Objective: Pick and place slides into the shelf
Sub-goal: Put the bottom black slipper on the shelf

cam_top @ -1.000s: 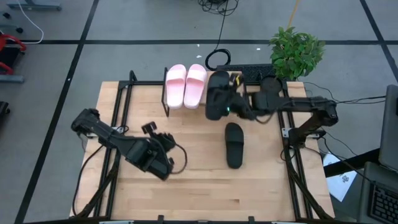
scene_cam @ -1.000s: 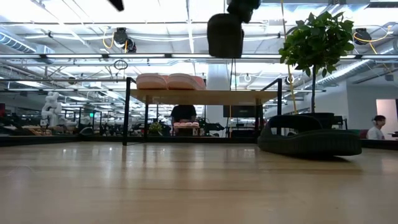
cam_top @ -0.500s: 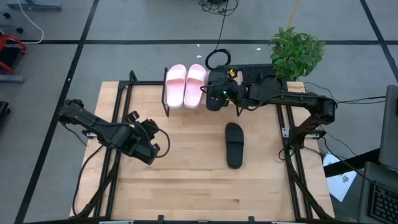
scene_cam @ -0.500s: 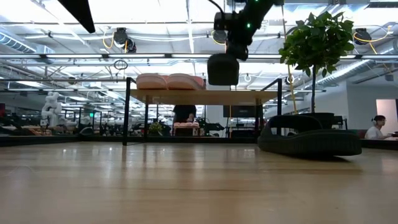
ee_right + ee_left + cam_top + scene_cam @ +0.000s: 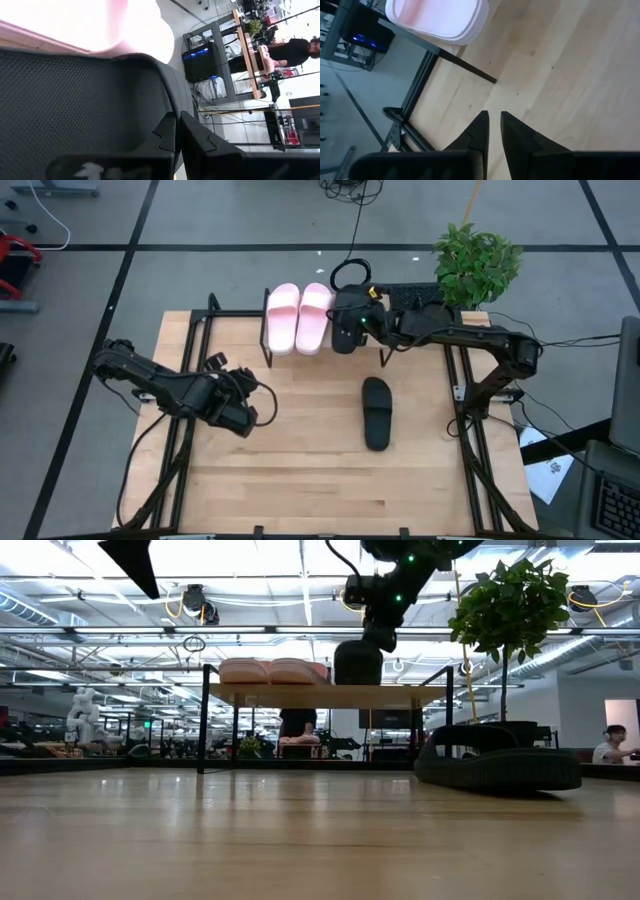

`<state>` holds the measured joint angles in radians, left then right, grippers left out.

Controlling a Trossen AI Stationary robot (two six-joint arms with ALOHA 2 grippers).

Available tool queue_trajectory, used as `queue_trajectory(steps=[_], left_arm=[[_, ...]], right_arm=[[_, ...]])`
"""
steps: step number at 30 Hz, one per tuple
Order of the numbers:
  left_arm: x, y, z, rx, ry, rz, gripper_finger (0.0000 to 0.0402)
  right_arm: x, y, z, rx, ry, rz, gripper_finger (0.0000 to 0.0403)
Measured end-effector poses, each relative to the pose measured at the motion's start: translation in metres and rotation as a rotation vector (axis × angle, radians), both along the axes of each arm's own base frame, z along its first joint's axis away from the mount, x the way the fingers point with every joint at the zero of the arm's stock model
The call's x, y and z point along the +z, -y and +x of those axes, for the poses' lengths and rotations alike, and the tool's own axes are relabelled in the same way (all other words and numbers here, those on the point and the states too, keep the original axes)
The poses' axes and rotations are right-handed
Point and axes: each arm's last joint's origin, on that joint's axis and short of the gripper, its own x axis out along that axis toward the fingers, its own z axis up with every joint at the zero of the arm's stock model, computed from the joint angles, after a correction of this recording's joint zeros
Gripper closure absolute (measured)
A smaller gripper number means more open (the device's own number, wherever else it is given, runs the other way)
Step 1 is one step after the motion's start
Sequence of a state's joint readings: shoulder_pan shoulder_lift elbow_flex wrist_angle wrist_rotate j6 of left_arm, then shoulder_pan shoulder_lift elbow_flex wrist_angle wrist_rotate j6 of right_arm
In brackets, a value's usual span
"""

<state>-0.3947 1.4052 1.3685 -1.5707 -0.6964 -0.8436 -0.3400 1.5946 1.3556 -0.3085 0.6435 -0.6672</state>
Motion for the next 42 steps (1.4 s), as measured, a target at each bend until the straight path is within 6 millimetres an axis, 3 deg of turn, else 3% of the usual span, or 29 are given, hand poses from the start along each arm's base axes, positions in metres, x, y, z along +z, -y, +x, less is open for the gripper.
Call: queue_trajectory(steps=[10, 28, 42], left_arm=[[0.0, -0.004, 0.001, 0.01, -0.008, 0.002, 0.0355], [0.0, -0.004, 0.001, 0.014, -0.004, -0.002, 0.0355], [0.0, -0.004, 0.001, 0.011, -0.003, 0.001, 0.0355]], right_arm=[[-0.021, 0.007, 0.014, 0.042, -0.049, 0.02, 0.0403], [-0.02, 0.007, 0.016, 0.059, -0.036, 0.001, 0.0402], [-0.02, 0.007, 0.016, 0.062, -0.032, 0.007, 0.0335]])
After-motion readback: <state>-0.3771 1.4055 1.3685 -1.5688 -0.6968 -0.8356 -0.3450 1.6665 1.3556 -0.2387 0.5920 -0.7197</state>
